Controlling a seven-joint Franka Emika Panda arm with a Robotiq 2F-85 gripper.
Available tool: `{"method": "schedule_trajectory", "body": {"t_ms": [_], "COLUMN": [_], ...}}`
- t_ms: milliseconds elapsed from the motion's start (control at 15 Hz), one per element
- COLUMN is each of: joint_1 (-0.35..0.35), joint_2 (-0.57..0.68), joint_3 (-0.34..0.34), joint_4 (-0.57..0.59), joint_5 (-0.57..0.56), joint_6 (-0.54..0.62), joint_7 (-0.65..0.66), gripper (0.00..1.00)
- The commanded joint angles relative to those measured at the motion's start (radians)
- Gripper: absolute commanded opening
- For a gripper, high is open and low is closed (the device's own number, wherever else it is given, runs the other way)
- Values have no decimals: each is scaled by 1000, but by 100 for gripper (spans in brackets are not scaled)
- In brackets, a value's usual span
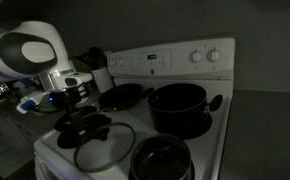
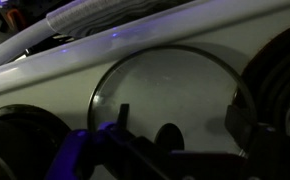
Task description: Take the lid from the pot on the right back stove plate and put it on the stove
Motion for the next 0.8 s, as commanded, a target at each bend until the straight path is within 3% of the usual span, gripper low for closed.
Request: {"method": "schedule_trajectory", "body": {"t_ms": [0,400,733], "joint_1": [9,17,16], "joint_2": [-116,-220,-267], "joint_3": [46,90,103], "joint_4": [-6,1,0], "joint_5": [-30,-24,-22], "joint_6": [-116,-226,-242], "joint_7": [90,175,205], "gripper": [100,100,100]}}
